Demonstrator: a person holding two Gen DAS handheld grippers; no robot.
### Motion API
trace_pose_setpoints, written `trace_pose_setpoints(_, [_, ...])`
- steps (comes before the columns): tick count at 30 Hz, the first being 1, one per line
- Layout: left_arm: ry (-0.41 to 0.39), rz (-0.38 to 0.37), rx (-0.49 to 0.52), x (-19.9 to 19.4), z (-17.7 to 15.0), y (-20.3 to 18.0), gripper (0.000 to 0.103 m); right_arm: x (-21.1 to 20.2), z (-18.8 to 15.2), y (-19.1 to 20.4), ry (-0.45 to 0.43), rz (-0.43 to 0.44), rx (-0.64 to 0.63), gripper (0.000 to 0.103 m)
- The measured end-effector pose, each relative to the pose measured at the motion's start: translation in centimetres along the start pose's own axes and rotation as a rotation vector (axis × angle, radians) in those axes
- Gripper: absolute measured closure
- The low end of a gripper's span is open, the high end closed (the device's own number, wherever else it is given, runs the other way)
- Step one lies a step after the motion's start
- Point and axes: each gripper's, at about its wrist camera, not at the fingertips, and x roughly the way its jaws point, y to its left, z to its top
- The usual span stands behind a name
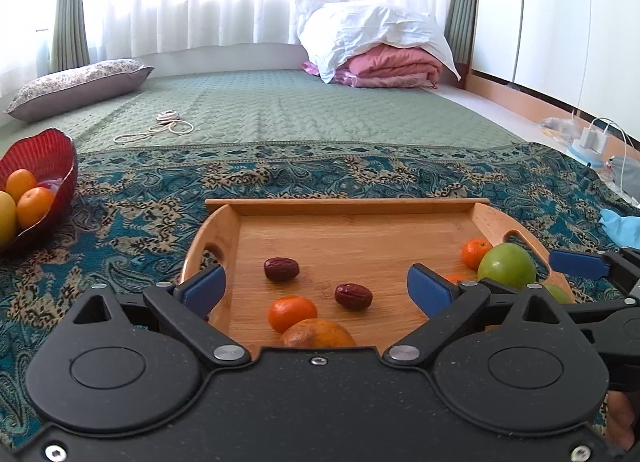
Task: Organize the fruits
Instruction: 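Lift both open tools away from the tray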
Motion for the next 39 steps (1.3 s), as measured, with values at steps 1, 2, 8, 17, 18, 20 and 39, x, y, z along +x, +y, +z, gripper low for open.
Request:
trace_pose_setpoints(1, [-0.002,0.003,-0.004,-0.2,-0.1,0.1,0.004,-0.2,-0.1,-0.1,-0.001,0.000,0.002,0.010])
trace_pose_setpoints(2, [-0.004,0.005,-0.009,-0.3,-0.1,0.1,0.003,-0.3,-0.2,-0.1,-0.003,0.001,0.005,0.010])
trace_pose_setpoints(8, [-0.013,0.001,-0.034,-1.5,-0.7,0.5,0.001,-1.4,-0.5,-0.2,-0.022,-0.001,0.011,0.007])
trace_pose_setpoints(17, [-0.025,0.005,-0.035,-3.0,-1.6,0.4,0.000,-3.0,-0.8,-0.1,-0.045,0.003,0.014,0.000])
trace_pose_setpoints(18, [-0.028,0.005,-0.037,-3.2,-1.8,0.4,0.000,-3.2,-0.9,-0.1,-0.048,0.001,0.009,0.000])
trace_pose_setpoints(20, [-0.035,0.007,-0.039,-3.6,-2.0,0.4,0.000,-3.5,-1.1,0.0,-0.053,-0.006,-0.001,0.000])
trace_pose_setpoints(39, [-0.045,0.041,-0.033,-6.3,-5.8,1.0,0.000,-5.1,-4.4,-0.1,-0.029,-0.020,0.020,0.000])
